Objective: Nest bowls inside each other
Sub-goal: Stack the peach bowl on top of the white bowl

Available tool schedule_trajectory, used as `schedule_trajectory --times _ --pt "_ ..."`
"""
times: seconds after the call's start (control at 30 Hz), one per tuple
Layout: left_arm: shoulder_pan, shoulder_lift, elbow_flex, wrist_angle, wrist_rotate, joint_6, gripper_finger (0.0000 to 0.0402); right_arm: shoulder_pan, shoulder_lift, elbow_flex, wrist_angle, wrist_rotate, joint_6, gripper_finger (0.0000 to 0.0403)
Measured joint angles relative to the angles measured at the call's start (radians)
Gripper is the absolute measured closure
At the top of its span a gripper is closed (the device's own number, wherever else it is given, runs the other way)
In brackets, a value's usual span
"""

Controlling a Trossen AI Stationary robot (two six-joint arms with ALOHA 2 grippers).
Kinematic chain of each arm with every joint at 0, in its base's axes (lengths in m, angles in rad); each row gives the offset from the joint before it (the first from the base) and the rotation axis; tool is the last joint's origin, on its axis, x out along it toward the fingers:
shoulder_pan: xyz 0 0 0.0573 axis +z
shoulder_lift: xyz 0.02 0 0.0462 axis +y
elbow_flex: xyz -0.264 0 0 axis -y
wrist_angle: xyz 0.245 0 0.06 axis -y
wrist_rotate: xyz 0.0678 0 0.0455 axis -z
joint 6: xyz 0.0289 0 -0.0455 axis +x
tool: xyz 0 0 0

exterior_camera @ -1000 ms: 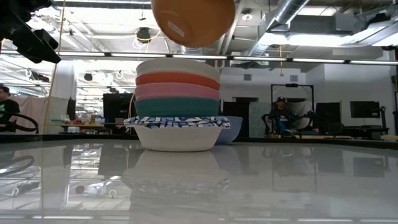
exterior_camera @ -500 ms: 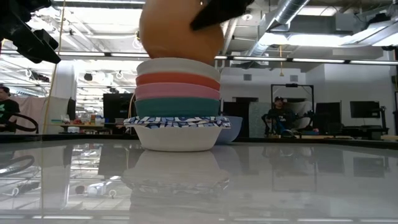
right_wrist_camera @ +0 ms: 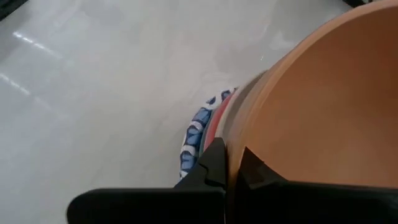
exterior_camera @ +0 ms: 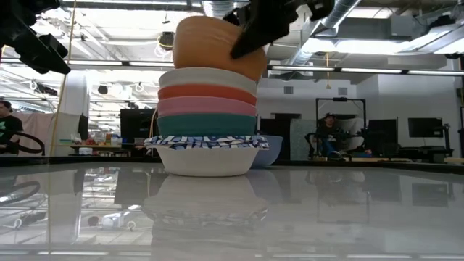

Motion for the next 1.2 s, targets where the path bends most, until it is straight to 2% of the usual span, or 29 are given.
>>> schedule_trajectory --times 0.57,0.97,1.2 --pt "0.0 0.0 0.0 0.0 0.0 0.0 0.0194 -0.008 0.005 0.0 -0.015 0.0 0.002 0.0392" --pt "0.0 0.0 0.0 0.0 0.0 0.0 0.0194 -0.02 0.005 0.0 0.043 0.0 0.111 0.0356" --pt "0.0 0.0 0.0 0.0 0.0 0.0 0.0194 -0.045 0.005 0.0 0.044 0.0 0.166 0.0353"
